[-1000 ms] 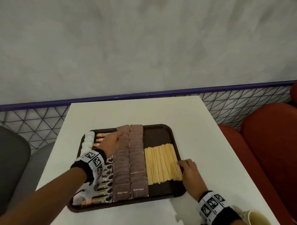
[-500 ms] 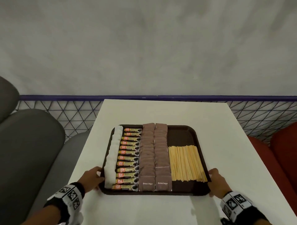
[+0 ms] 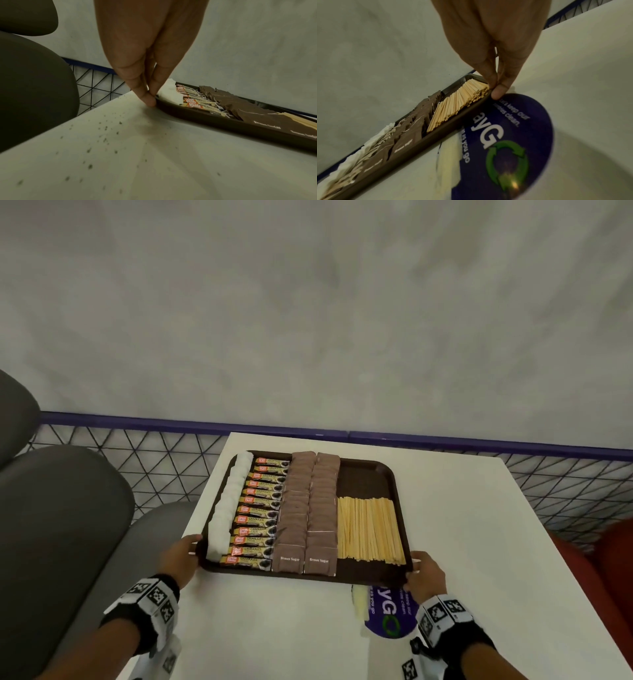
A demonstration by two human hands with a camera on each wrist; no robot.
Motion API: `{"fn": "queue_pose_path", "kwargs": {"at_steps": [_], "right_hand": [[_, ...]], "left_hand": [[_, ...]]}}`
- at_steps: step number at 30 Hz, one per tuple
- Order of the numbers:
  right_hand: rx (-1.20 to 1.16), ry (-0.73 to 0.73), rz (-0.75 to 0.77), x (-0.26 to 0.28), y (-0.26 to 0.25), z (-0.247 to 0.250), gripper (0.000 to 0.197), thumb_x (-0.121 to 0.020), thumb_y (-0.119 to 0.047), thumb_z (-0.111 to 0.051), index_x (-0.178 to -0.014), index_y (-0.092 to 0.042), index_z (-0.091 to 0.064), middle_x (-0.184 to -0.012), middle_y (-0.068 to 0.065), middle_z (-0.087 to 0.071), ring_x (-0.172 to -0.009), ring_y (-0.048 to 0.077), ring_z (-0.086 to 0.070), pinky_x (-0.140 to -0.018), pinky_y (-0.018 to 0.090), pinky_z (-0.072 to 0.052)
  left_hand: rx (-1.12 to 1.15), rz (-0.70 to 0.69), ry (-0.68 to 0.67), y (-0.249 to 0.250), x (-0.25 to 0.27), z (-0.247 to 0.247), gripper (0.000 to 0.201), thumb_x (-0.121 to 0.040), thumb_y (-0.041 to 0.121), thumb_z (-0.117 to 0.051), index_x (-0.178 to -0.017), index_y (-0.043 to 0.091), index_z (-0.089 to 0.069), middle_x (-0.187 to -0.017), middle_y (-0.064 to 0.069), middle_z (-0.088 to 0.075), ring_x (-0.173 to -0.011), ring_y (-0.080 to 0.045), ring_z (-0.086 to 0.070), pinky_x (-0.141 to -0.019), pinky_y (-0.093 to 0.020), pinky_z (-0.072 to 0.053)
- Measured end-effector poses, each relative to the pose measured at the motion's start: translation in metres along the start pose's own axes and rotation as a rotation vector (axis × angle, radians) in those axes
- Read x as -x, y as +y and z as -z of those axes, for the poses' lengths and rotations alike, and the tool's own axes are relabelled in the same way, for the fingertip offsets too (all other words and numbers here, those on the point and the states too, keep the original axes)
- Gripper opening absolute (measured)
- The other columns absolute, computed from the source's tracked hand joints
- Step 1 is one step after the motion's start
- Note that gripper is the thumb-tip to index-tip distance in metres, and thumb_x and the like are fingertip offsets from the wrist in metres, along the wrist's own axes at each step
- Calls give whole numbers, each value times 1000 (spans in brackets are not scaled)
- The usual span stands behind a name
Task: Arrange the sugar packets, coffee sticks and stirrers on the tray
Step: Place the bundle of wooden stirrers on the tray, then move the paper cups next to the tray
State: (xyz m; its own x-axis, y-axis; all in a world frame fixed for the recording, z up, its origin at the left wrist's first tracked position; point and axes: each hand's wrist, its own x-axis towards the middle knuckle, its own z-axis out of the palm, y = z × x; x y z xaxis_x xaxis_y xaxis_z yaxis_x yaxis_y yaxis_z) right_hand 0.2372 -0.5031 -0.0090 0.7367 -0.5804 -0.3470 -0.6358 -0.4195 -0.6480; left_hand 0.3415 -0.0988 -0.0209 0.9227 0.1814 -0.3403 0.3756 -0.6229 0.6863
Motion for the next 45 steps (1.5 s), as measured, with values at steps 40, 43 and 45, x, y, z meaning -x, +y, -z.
{"fn": "queue_pose_path", "kwargs": {"at_steps": [40,43,45], "right_hand": [[478,111,-284,138,140,227,99,-70,-56,-69,-145,-26,-12,-150,5,-19,-139,29,-19,-112,45,-18],[475,25,-421,165,171,250,112,-65,-61,-71,-147,-26,-3,-151,9,-14,-139,34,-18,-112,48,-22],[497,-102,-474,178,189,254,131,-50,-70,-73,-146,-24,3,-150,13,-14,-138,37,-21,-112,49,-24]], "left_hand": [[-521,-1136,-711,220,237,-236,70,-93,38,-49,-147,38,-4,-157,-4,-10,-143,-26,-10,-115,-36,-14],[-593,-1238,-873,229,296,-276,68,-93,38,-50,-147,40,-9,-157,-7,-10,-142,-28,-12,-114,-38,-19],[-670,-1308,-950,227,328,-294,66,-93,37,-50,-147,40,-13,-156,-10,-10,-141,-29,-13,-113,-40,-20]]}}
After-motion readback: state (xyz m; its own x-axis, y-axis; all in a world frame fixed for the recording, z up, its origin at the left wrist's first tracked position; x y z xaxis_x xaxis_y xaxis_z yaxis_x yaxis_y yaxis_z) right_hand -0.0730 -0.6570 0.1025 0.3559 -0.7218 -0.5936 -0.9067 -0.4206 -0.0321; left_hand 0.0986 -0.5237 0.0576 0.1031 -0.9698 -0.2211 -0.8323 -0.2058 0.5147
